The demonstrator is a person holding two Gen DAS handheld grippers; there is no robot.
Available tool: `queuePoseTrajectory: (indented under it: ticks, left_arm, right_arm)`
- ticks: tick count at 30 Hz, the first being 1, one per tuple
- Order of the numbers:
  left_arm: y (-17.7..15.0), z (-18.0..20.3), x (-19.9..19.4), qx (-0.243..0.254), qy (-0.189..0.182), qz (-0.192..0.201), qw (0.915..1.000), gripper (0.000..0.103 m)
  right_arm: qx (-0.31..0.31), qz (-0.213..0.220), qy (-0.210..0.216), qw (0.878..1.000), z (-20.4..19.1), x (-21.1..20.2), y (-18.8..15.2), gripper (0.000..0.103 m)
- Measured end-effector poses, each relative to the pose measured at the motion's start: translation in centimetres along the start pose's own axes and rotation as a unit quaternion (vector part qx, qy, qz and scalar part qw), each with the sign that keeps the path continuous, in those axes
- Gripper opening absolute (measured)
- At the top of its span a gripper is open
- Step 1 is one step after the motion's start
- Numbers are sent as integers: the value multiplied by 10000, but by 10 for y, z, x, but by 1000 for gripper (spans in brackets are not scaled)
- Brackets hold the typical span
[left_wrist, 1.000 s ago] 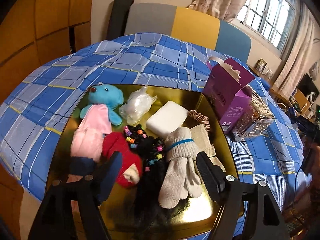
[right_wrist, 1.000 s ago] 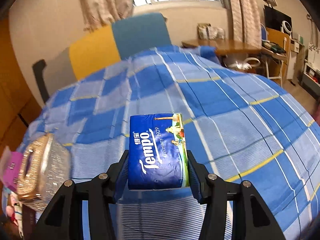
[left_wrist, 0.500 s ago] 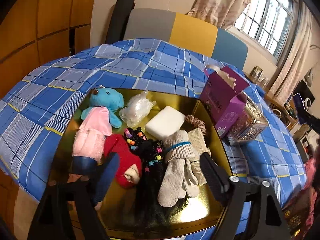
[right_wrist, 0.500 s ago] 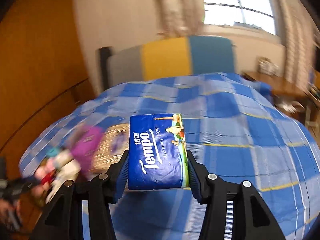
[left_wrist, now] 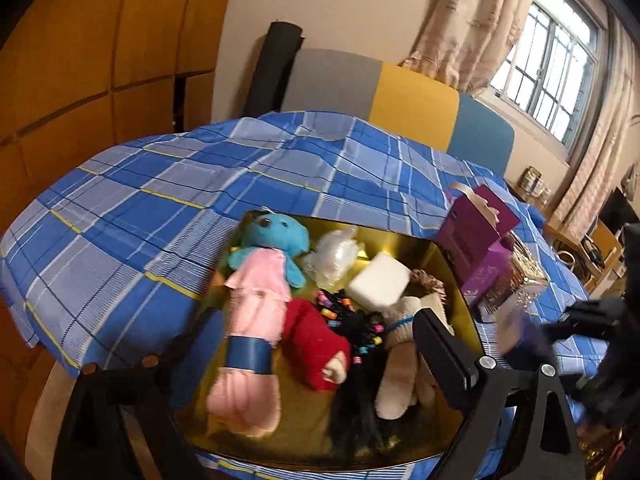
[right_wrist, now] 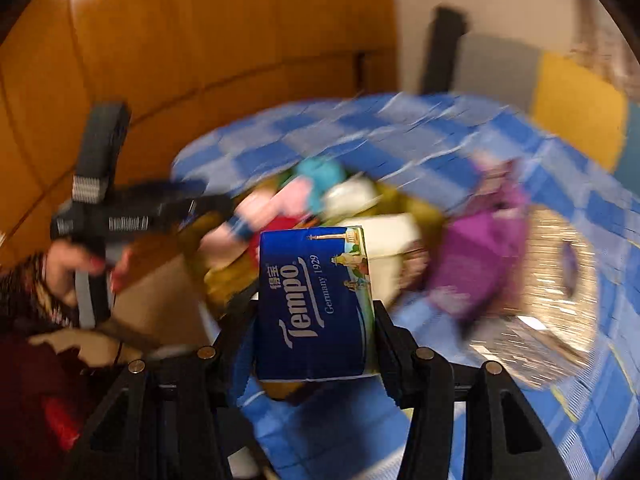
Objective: Organize soft objects
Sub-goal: 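Carry the Tempo tissue pack into the gold tray and open the right gripper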
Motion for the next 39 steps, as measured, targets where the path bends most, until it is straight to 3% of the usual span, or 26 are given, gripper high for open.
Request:
queuePoseTrajectory:
  ticks: [6, 12, 18, 19, 20, 24, 27, 31, 36, 39]
  left_arm:
    - [7, -22, -16, -167, 269, 215, 9993, 100]
    - [13, -45, -32, -354, 703, 444, 9959, 103]
    - [5, -61, -32, -468, 928, 334, 9940, 103]
    - [4, -62, -32, -492, 930, 315, 9940, 103]
    - [4, -63, -32, -504, 936, 300, 9939, 103]
    - [1, -60, -31, -498, 978, 251, 9936, 103]
    - [-1, -54, -30, -452, 957, 205, 9942, 103]
    - [-5, -40, -29, -298, 916, 156, 9952, 103]
    - [-12, -19, -31, 12, 960, 71, 9954, 103]
    - [-18, -9, -35, 120, 933, 45, 9956, 103]
  right_arm:
    - [-1063, -630, 286, 9919, -49, 52, 3, 53]
    - [-1488, -899, 510, 9834, -84, 91, 16, 53]
    - [-1626, -1389, 753, 9740, -106, 129, 20, 55]
    - [-1600, -1430, 737, 9739, -106, 133, 19, 61]
    - [-1574, -1417, 689, 9749, -106, 134, 20, 71]
    - [-1251, -1176, 626, 9832, -99, 125, 24, 73]
    - [-930, -855, 438, 9910, -90, 105, 26, 73]
    - [-496, -417, -269, 9975, -75, 74, 23, 73]
    - [617, -188, -921, 9937, -50, 46, 19, 73]
    - [928, -82, -1271, 9875, -40, 29, 16, 73]
Point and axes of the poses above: each gripper's, at about its wrist camera, not at the fingertips, and x roughly the way its jaws point, z to its right, y to its top, the point moved 6 cm from there along x, roughly the way its jaws point, and after that the axes turned 11 degrees about -y, right-handed, at the moved point
